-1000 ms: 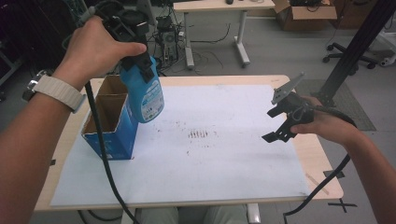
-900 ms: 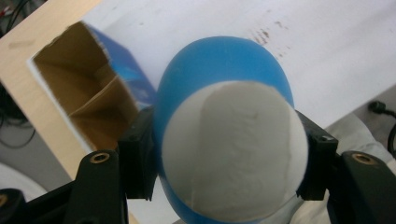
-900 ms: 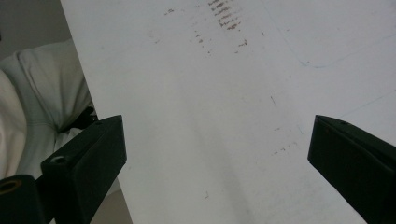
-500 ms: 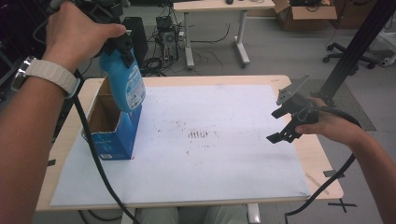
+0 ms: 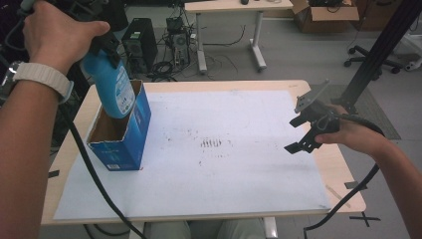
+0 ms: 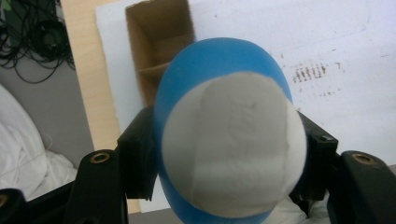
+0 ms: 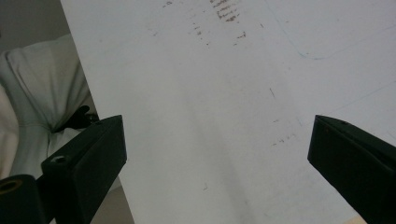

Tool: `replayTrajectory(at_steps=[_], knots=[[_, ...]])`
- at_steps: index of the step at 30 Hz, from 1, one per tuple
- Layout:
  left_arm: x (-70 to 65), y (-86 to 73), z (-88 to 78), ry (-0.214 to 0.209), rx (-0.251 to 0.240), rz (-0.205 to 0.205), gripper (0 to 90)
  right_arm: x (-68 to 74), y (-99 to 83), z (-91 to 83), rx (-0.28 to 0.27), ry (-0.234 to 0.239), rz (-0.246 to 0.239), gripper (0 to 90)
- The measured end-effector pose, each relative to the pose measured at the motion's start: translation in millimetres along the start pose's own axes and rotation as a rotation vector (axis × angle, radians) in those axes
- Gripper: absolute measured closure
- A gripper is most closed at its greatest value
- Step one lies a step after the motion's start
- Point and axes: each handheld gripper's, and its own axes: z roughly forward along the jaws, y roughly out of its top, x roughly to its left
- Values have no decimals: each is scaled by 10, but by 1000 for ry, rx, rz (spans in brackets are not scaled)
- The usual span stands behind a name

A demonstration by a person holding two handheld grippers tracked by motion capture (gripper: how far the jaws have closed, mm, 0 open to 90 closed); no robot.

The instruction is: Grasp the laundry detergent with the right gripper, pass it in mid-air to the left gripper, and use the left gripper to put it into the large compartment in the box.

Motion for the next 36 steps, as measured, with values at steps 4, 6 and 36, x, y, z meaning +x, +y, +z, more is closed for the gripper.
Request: replayTrajectory(at_steps=[4,6,36], knots=[[67,12,12,13,3,-24,377,-7,-26,-27,-3,-7,6,44],[90,10,28,20,-4,-33,377,-14,-39,-23,0,-9,10,44],[384,-118,817,24,-3,-66,377,-26,-48,40,7,-7,23,49]])
